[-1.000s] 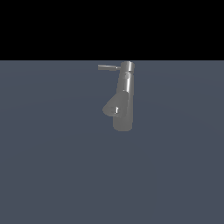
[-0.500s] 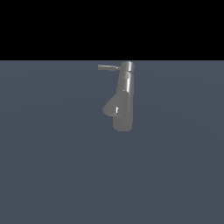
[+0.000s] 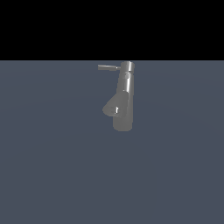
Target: Turn on the faucet by rotating a designated handle.
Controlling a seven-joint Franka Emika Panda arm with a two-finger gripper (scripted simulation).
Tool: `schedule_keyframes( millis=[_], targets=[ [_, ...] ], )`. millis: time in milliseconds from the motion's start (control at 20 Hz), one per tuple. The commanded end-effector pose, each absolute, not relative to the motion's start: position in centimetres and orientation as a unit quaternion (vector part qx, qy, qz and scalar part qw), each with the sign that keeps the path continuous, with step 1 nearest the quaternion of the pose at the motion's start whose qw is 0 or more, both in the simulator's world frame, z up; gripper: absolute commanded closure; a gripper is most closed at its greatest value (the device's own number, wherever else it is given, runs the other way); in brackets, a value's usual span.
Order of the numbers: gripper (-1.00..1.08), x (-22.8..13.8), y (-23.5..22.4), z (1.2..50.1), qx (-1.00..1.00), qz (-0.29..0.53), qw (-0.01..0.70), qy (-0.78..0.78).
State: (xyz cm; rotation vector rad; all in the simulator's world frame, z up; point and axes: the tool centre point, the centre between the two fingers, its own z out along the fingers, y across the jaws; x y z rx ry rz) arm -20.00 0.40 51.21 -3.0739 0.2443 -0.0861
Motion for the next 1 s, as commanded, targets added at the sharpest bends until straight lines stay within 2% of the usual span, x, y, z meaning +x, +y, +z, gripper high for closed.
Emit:
schedule_keyframes(
  millis=[0, 950],
  targets=[
    [1.08, -18.5, 0.5, 51.1, -0.993, -0.023, 0.037, 0.108],
    [1.08, -5.0, 1.0, 46.8, -0.927, 0.027, 0.076, 0.366]
  ],
)
